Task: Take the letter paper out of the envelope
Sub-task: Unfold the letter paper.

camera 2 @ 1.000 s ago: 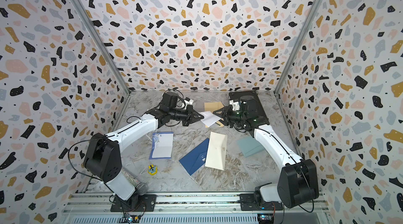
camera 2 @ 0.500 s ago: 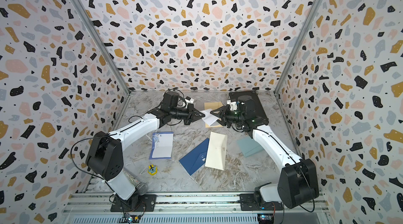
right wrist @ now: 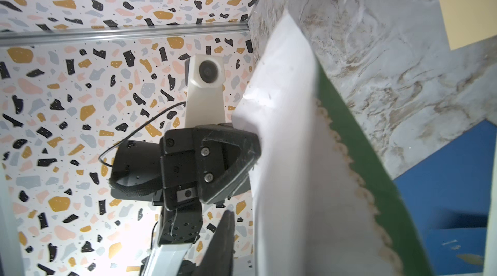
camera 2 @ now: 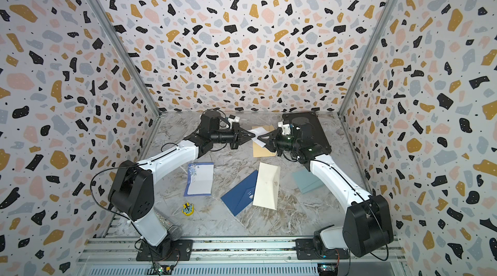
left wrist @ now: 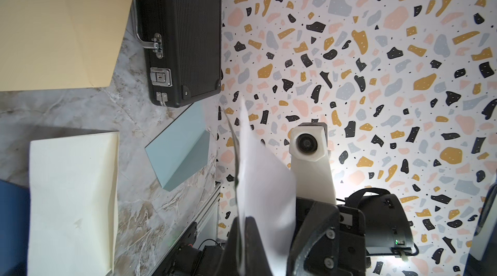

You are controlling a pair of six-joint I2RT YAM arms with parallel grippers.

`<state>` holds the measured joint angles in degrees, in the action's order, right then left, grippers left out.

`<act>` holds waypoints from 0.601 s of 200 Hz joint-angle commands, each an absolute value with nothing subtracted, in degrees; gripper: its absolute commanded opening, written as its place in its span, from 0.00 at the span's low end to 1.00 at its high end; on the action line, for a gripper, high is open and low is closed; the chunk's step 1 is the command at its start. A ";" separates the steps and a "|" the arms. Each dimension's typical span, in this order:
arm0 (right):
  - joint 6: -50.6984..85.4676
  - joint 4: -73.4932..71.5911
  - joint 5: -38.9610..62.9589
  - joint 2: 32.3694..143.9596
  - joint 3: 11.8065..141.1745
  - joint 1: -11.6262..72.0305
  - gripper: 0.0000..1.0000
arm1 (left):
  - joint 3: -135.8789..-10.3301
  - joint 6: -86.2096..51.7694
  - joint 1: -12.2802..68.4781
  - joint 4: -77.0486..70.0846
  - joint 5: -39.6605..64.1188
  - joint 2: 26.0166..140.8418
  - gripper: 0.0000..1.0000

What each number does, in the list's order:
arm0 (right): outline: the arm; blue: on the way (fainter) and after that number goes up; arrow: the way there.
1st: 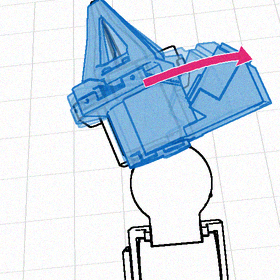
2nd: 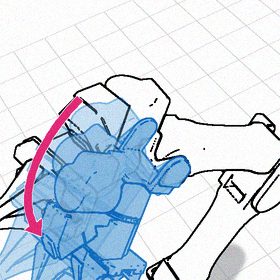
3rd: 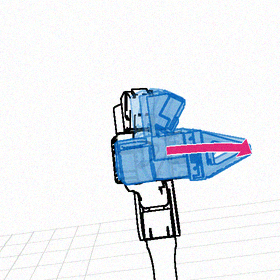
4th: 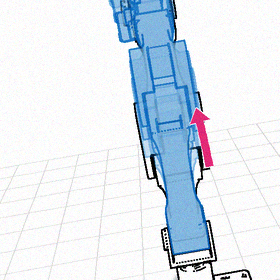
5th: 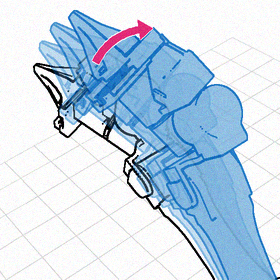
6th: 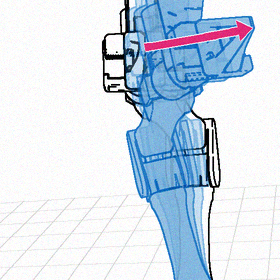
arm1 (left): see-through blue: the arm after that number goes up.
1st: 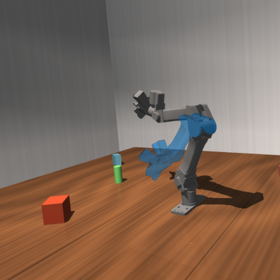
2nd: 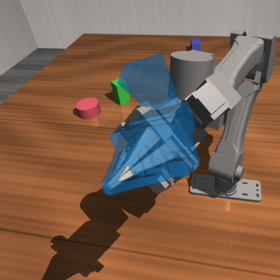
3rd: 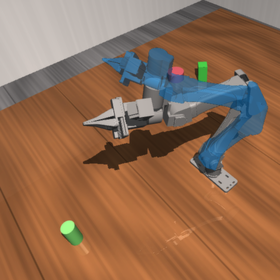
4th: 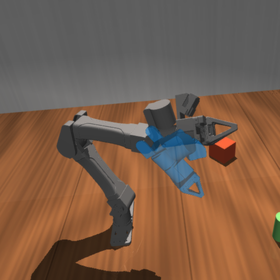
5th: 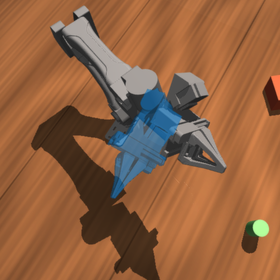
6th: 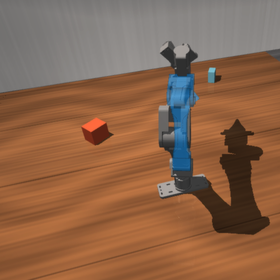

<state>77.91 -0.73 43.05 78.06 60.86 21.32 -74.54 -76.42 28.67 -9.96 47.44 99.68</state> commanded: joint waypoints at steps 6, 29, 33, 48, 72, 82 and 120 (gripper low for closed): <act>75.15 0.58 41.54 78.27 61.26 21.68 0.00 | -73.73 -79.75 28.92 -16.28 47.29 100.03 0.00; 63.49 12.20 39.29 78.67 65.30 21.71 0.00 | -74.68 -79.34 28.27 -12.67 45.61 98.36 0.26; 61.05 14.03 38.90 78.81 66.25 21.68 0.00 | -74.83 -79.09 27.95 -11.52 44.91 97.86 0.32; 51.22 20.72 36.25 79.43 70.18 21.71 0.00 | -75.36 -78.11 26.63 -7.15 42.95 95.84 0.47; 33.89 29.45 28.50 80.07 75.72 22.00 0.00 | -78.03 -75.97 24.54 1.44 42.36 94.27 0.56; 27.17 30.80 24.63 80.12 77.15 22.38 0.00 | -78.89 -74.69 23.97 5.27 41.89 93.73 0.61; -1.03 22.54 6.36 76.84 72.03 28.23 0.00 | -79.54 -71.59 22.70 12.43 42.07 92.98 0.69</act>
